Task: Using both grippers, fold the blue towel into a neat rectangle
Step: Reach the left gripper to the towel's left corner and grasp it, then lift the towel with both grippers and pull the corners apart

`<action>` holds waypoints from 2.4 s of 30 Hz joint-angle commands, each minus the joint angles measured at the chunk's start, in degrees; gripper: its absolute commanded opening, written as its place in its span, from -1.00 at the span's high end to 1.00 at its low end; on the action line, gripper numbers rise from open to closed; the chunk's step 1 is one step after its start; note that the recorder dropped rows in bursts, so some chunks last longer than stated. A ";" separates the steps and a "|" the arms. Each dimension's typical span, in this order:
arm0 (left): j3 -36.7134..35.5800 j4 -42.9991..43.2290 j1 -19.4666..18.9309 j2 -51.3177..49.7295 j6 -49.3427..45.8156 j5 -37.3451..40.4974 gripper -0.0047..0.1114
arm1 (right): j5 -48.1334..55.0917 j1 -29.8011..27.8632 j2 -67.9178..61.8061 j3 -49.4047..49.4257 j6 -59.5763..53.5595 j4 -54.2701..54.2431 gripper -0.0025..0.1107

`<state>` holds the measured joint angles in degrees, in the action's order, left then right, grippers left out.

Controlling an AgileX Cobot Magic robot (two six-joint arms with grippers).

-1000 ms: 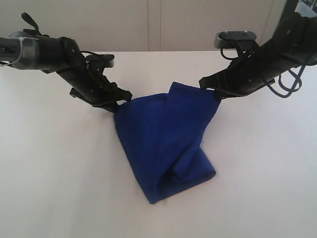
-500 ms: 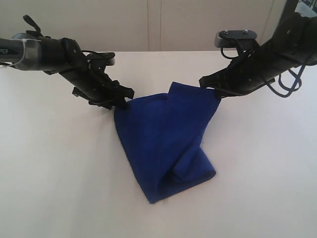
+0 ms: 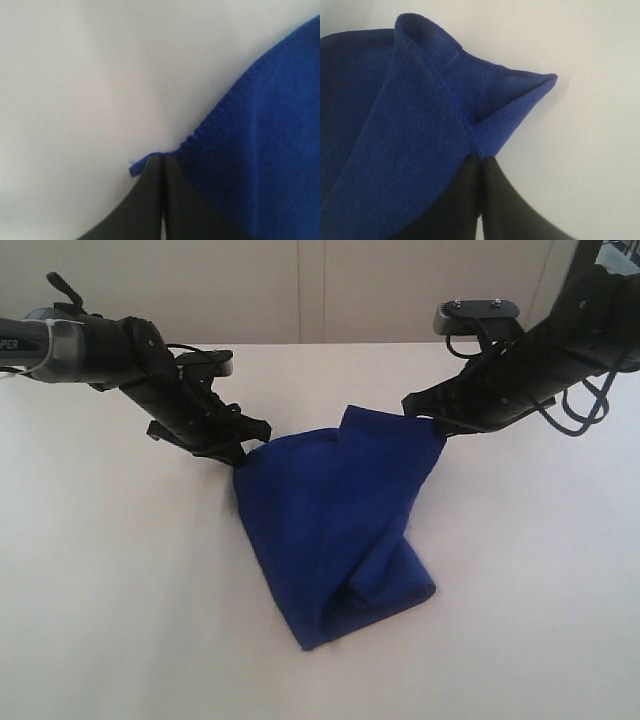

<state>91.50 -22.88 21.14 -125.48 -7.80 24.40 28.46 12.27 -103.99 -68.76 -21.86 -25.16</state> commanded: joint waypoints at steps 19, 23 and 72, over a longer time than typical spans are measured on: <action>1.85 7.88 -8.39 23.19 -12.31 27.79 0.92 | 14.22 -4.71 14.37 -0.01 -0.20 9.95 0.96; 1.60 7.88 -8.39 28.84 -13.44 31.80 0.92 | 17.77 -4.86 18.75 -0.01 -0.20 12.36 0.96; -24.12 33.00 -8.48 31.11 13.10 0.08 0.92 | -4.88 -4.86 8.56 5.47 7.74 22.17 0.96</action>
<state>67.64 9.46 12.84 -92.41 4.55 27.92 27.70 7.94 -93.25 -63.39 -14.25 -3.51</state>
